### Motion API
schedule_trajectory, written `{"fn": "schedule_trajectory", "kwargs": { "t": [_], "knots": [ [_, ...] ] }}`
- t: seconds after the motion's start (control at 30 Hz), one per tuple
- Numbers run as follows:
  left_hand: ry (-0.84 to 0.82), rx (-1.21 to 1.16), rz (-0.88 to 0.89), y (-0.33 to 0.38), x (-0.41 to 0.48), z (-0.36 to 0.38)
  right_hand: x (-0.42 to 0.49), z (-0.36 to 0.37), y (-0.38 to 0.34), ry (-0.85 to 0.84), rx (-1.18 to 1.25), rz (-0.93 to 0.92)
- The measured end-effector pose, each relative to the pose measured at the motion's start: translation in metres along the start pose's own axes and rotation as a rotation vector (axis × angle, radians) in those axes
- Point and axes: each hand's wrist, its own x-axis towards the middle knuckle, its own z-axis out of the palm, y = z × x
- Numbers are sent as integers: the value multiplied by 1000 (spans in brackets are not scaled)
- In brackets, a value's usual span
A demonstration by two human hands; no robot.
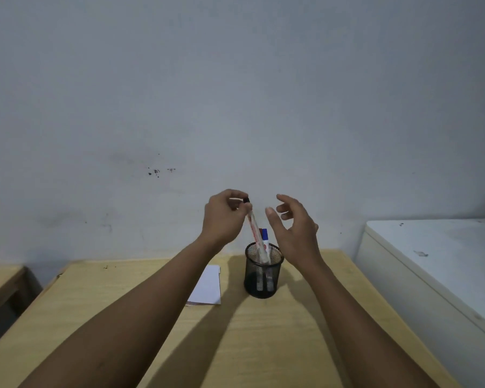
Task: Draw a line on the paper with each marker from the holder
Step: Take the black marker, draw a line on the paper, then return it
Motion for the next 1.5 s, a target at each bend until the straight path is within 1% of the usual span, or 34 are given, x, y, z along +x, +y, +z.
{"fn": "schedule_trajectory", "kwargs": {
  "t": [0.07, 0.13, 0.2, 0.27, 0.33, 0.4, 0.5, 0.53, 0.57, 0.6, 0.67, 0.7, 0.73, 0.8, 0.83, 0.9, 0.97, 1.0, 1.07, 1.13, 1.17, 1.2, 1.27, 1.33, 1.4, 1.5],
  "knots": [
    [43, -167, -68, 22, -6, -17, 1, -9, -23, -99, 122, 108],
    [79, -292, -132, 42, -14, -34, 0, -20, -44, -179, 293, 226],
    [94, -367, -162, 56, -23, -51, -3, -31, -59, -204, 486, 306],
    [82, -391, -146, 63, -34, -65, -8, -38, -75, -181, 707, 407],
    [44, -360, -100, 69, -45, -75, -10, -42, -90, -132, 985, 519],
    [32, -342, -72, 75, -55, -82, -12, -45, -105, -73, 1230, 565],
    [67, -420, -135, 86, -67, -92, -18, -50, -126, -28, 1452, 566],
    [71, -452, -159, 89, -70, -95, -22, -51, -132, -39, 1466, 559],
    [73, -475, -174, 92, -72, -97, -26, -51, -138, -65, 1418, 543],
    [73, -483, -176, 95, -75, -99, -30, -50, -143, -106, 1308, 512],
    [65, -448, -138, 100, -81, -100, -38, -46, -150, -201, 1063, 419],
    [57, -422, -106, 103, -85, -100, -41, -44, -154, -238, 978, 381],
    [51, -396, -68, 103, -87, -100, -44, -44, -159, -255, 917, 354],
    [50, -309, 43, 102, -91, -104, -46, -46, -165, -234, 820, 307],
    [52, -225, 121, 100, -92, -106, -45, -47, -168, -215, 770, 272],
    [57, 52, 276, 94, -91, -112, -47, -50, -171, -182, 670, 196],
    [99, 348, 386, 88, -91, -117, -49, -50, -172, -170, 598, 140],
    [128, 457, 435, 87, -92, -120, -49, -49, -172, -172, 579, 127],
    [170, 597, 547, 83, -91, -122, -49, -46, -171, -178, 584, 127],
    [190, 678, 643, 79, -90, -123, -48, -41, -169, -192, 617, 137],
    [182, 694, 652, 75, -90, -124, -47, -38, -167, -198, 626, 137],
    [155, 691, 625, 72, -89, -125, -47, -34, -165, -203, 633, 131],
    [45, 629, 504, 64, -84, -128, -47, -26, -160, -216, 629, 100],
    [-119, 432, 345, 56, -79, -135, -46, -17, -154, -241, 607, 71],
    [-258, 229, 225, 50, -78, -142, -44, -8, -147, -279, 594, 63],
    [-344, 116, 112, 35, -74, -151, -39, 9, -136, -312, 616, 91]
  ]
}}
